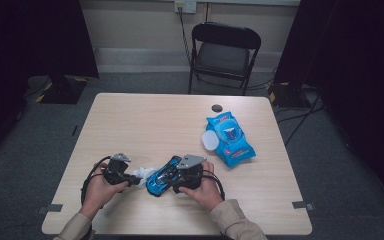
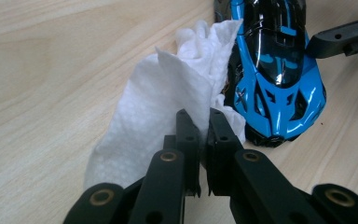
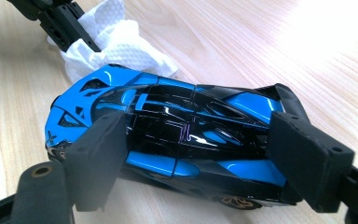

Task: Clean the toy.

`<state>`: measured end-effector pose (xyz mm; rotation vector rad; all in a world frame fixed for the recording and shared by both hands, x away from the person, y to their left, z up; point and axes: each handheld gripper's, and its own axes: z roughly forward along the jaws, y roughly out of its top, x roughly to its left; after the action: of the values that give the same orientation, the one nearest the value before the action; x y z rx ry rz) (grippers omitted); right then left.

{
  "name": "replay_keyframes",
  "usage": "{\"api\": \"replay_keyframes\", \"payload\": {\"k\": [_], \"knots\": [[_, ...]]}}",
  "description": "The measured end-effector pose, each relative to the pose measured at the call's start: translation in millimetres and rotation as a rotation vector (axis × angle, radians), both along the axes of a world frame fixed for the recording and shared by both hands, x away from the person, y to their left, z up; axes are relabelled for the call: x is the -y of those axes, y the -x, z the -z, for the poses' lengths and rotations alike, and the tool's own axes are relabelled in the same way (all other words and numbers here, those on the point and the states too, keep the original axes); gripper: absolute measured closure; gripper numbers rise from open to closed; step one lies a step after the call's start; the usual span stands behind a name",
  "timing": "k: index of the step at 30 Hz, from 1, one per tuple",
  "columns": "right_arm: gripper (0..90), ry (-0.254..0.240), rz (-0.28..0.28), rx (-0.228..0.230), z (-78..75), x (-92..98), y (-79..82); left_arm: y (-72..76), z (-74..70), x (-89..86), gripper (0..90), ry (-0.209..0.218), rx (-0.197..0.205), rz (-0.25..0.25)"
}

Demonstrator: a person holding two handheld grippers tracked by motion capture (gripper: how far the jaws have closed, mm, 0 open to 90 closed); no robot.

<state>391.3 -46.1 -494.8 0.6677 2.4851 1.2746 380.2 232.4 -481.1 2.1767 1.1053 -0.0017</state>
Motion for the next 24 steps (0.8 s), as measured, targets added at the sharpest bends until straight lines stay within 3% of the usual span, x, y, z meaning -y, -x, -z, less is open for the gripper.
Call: {"api": "replay_keyframes", "payload": {"k": [14, 24], "knots": [[19.9, -0.001, 0.002, 0.002, 0.2, 0.6, -0.2, -5.3, -18.0, -6.6, 85.8, -0.004, 0.019, -0.012], [19.9, -0.001, 0.002, 0.002, 0.2, 0.7, -0.3, -26.3, -28.3, -2.3, 85.7, 0.029, 0.047, -0.040]]}}
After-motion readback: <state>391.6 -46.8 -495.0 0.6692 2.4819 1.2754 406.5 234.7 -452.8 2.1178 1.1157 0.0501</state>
